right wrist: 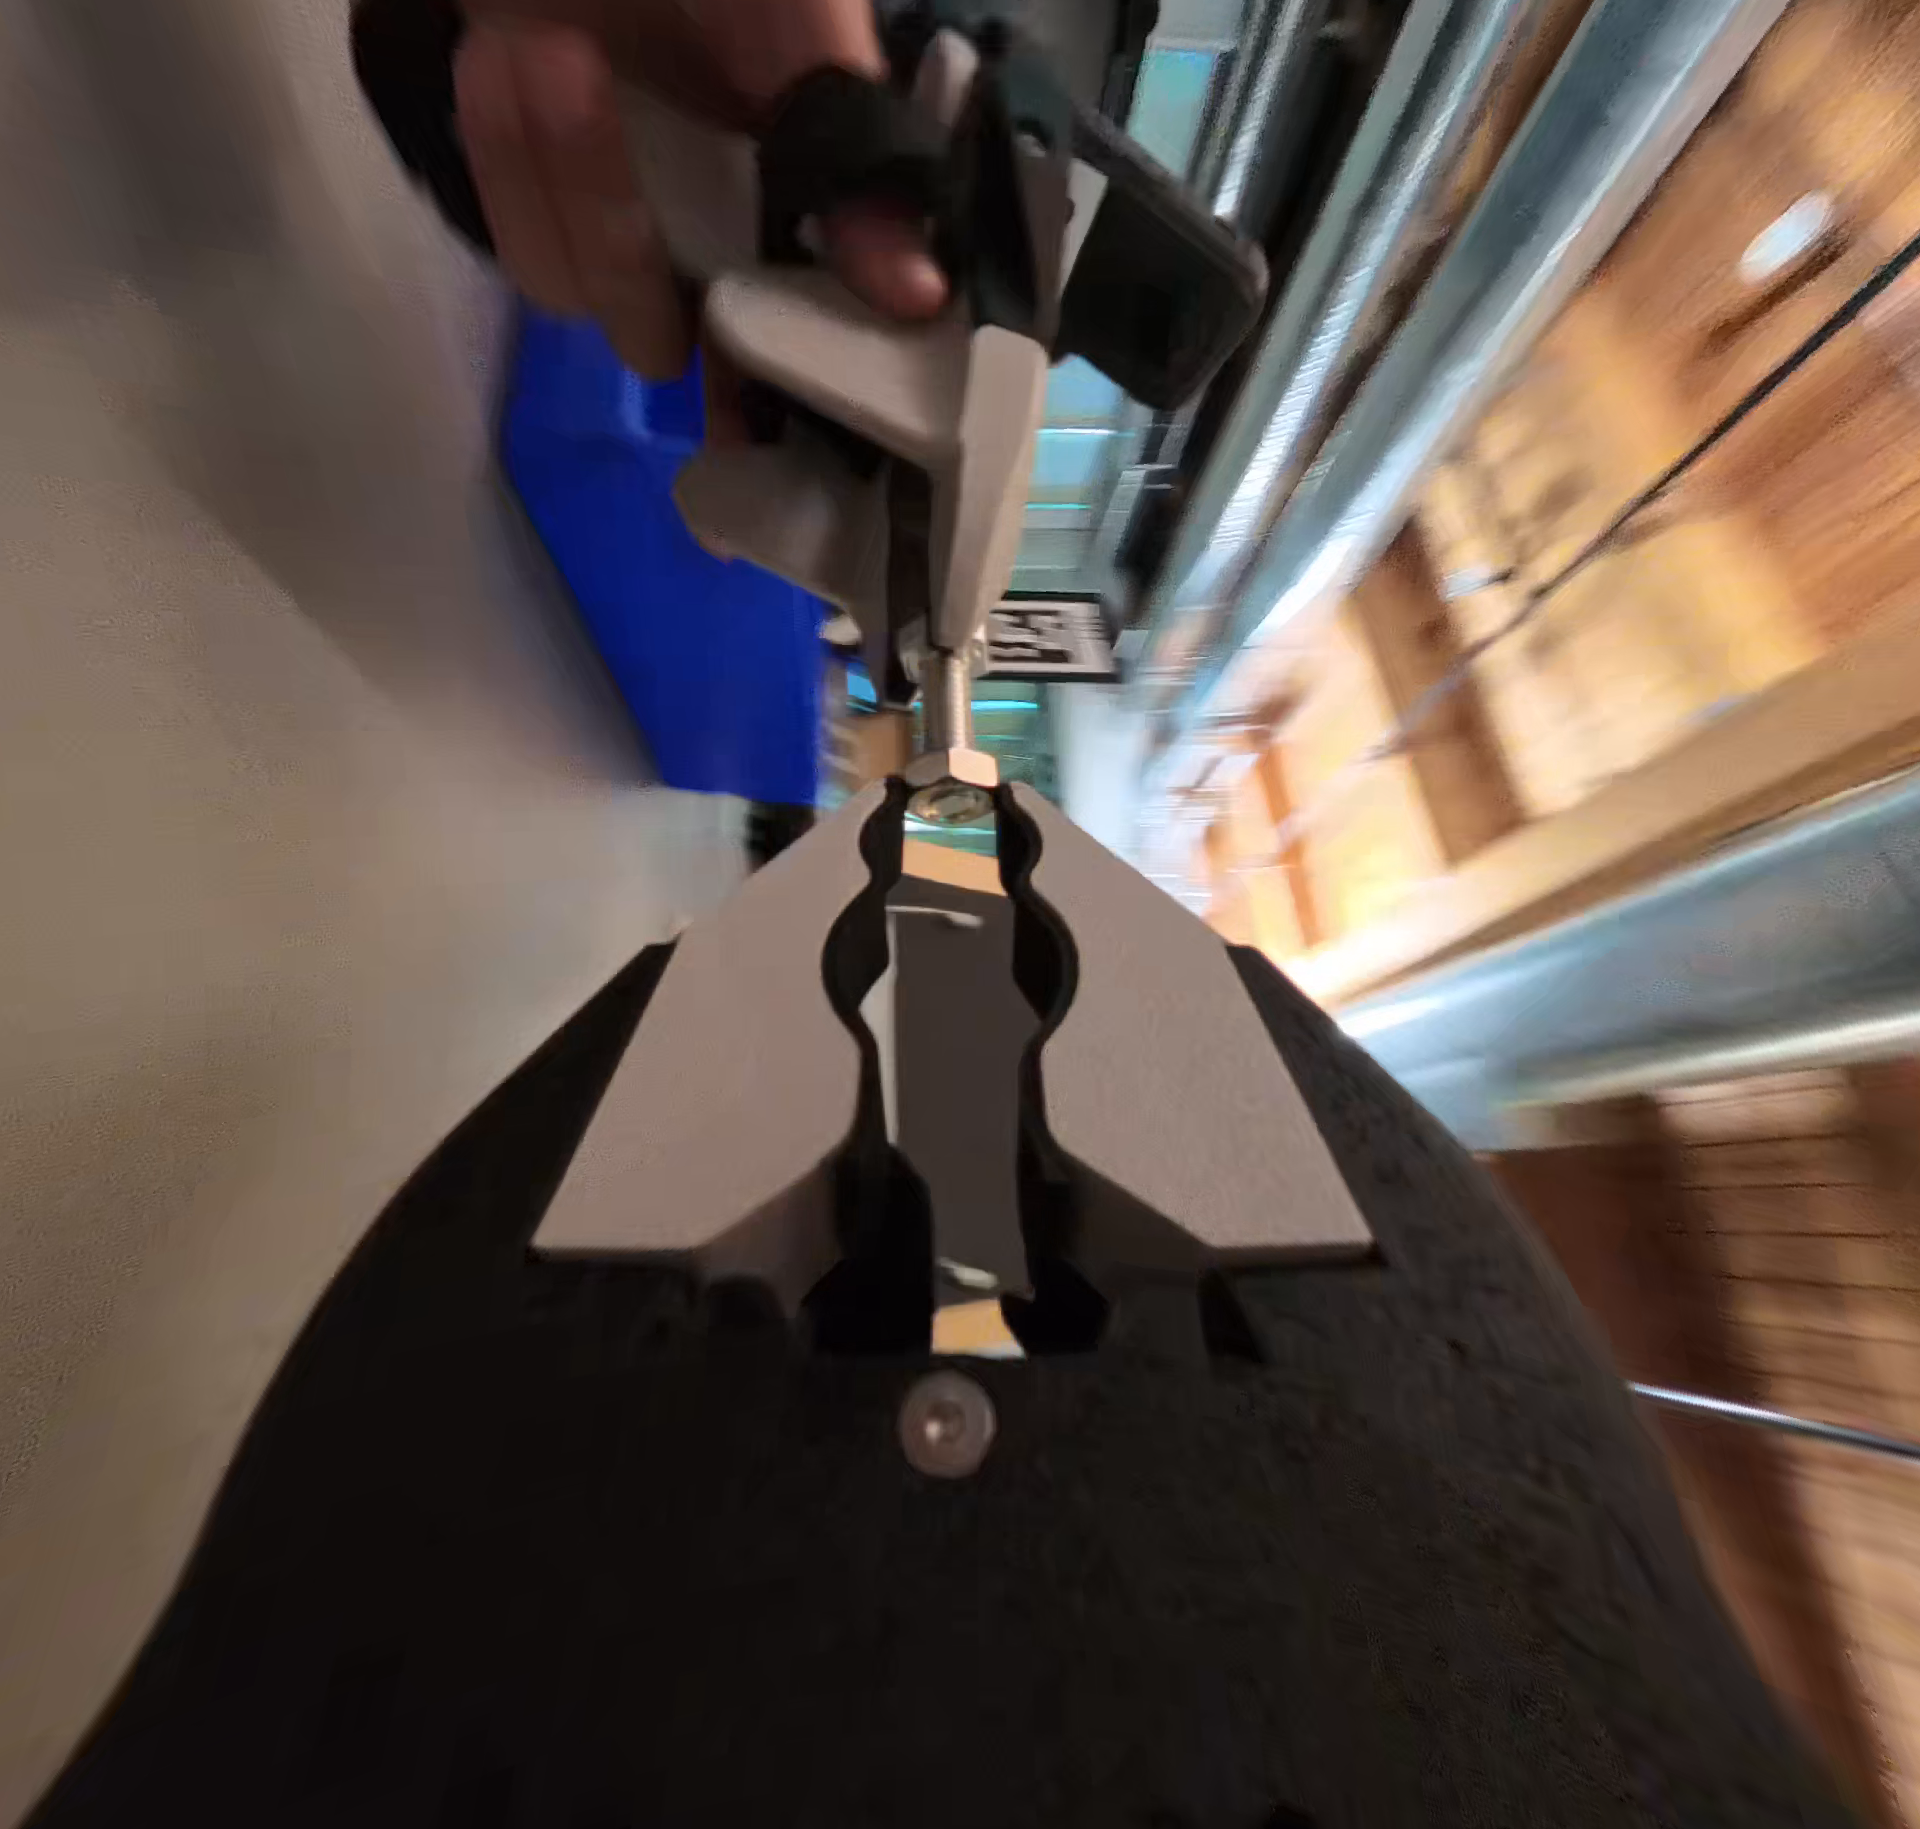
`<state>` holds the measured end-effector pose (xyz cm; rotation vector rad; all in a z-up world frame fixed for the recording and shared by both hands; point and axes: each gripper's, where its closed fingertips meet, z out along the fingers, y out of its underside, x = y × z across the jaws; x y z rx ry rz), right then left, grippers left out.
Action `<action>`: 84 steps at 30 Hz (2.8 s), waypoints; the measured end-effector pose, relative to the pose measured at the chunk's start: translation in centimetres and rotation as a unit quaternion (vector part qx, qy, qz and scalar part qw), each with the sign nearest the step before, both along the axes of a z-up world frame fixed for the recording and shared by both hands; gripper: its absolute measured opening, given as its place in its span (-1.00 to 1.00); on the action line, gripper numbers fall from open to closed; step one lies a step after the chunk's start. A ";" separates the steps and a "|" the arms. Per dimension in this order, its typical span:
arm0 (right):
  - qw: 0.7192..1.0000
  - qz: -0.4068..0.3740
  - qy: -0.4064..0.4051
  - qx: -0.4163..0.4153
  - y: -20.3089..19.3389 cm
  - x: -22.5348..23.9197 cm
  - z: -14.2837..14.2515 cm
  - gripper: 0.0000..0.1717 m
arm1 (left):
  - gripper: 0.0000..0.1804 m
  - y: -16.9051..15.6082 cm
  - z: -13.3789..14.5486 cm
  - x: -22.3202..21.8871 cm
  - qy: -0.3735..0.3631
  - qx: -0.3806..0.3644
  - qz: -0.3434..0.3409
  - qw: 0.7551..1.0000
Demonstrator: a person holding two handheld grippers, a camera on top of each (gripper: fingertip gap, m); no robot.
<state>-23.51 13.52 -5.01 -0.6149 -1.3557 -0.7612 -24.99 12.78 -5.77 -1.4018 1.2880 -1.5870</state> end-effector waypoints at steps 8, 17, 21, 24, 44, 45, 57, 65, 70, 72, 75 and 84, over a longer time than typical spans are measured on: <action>0.978 0.042 0.159 -0.131 0.0 0.7 0.8 -0.44 | -0.81 0.5 0.6 -0.4 -0.013 -0.004 0.013 1.000; 0.444 0.197 0.384 -0.785 -2.1 -1.8 -3.5 -0.38 | -0.81 1.6 1.2 -0.7 -0.043 0.086 0.069 0.993; 0.227 0.248 0.452 -0.827 -0.5 -0.5 -1.8 -0.53 | -0.81 1.3 0.8 -0.6 -0.035 0.122 0.073 0.989; 0.170 0.262 0.473 -0.824 0.2 0.5 -1.1 -0.58 | -0.81 1.1 0.3 -0.2 -0.022 0.141 0.071 0.987; 0.908 0.083 0.198 -0.359 0.0 0.0 -1.2 -0.80 | -0.81 0.3 -0.4 0.0 0.005 0.040 0.018 0.999; 0.951 0.057 0.146 -0.268 0.1 0.0 -0.9 -0.80 | -0.81 0.3 -0.3 -0.1 0.003 0.030 0.015 0.999; 0.958 0.048 0.197 -0.205 0.4 0.8 0.5 -0.50 | -0.81 1.1 0.3 -0.6 -0.012 0.007 0.025 1.000; 0.479 0.188 0.429 -0.742 0.0 0.1 -2.0 -0.51 | -0.81 1.3 0.6 -0.5 -0.031 0.109 0.065 0.992; 0.131 0.262 0.419 -0.859 -1.0 0.4 -1.0 -0.54 | -0.81 1.4 0.4 -0.3 -0.039 0.188 0.082 0.978; 0.063 0.267 0.426 -0.862 -0.8 0.6 -0.9 -0.58 | -0.81 1.2 0.0 -0.1 -0.032 0.211 0.080 0.974; 0.027 0.269 0.433 -0.860 -0.6 0.7 -0.9 -0.66 | -0.81 0.8 -0.6 0.3 -0.021 0.231 0.074 0.970; 0.043 0.251 0.443 -0.860 -0.2 0.4 -1.5 -0.79 | -0.81 0.2 -0.8 0.6 -0.020 0.239 0.062 0.969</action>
